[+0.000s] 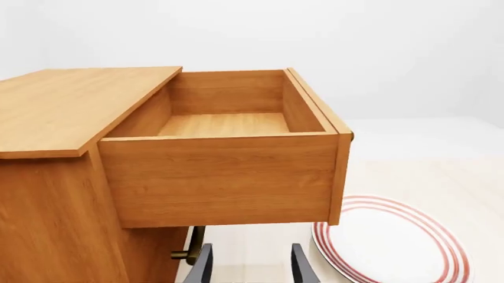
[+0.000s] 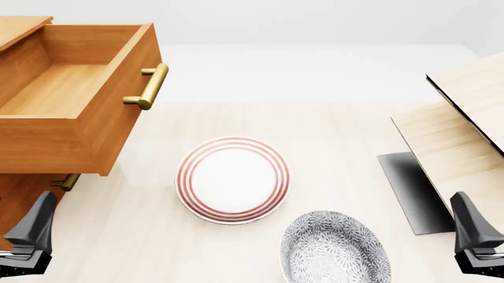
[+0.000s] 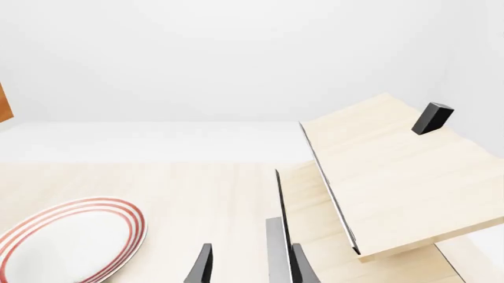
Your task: Close the top drawer of the cabinet.
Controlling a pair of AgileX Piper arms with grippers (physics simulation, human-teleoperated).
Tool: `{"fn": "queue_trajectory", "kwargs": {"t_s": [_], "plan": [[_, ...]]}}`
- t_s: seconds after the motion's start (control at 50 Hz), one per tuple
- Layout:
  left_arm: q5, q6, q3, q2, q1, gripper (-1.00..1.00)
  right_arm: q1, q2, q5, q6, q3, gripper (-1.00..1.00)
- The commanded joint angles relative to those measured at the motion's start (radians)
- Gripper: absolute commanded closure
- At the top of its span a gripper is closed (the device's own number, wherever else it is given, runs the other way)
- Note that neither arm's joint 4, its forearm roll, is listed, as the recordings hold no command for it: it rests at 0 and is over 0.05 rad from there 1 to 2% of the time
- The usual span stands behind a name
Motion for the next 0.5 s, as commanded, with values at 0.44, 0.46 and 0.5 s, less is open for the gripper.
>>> {"fn": "queue_trajectory", "kwargs": {"t_s": [0.44, 0.46, 0.5], "plan": [[0.004, -0.008, -0.002, -0.010, 0.031, -1.00, 0.033, 0.015, -0.014, -0.006, -0.002, -1.00], [0.005, -0.008, -0.003, -0.013, 0.031, -1.00, 0.025, 0.013, -0.011, -0.004, -0.002, -1.00], [0.000, 0.002, -0.004, -0.018, 0.025, -1.00, 0.027, 0.009, -0.009, -0.012, -0.002, -1.00]]}}
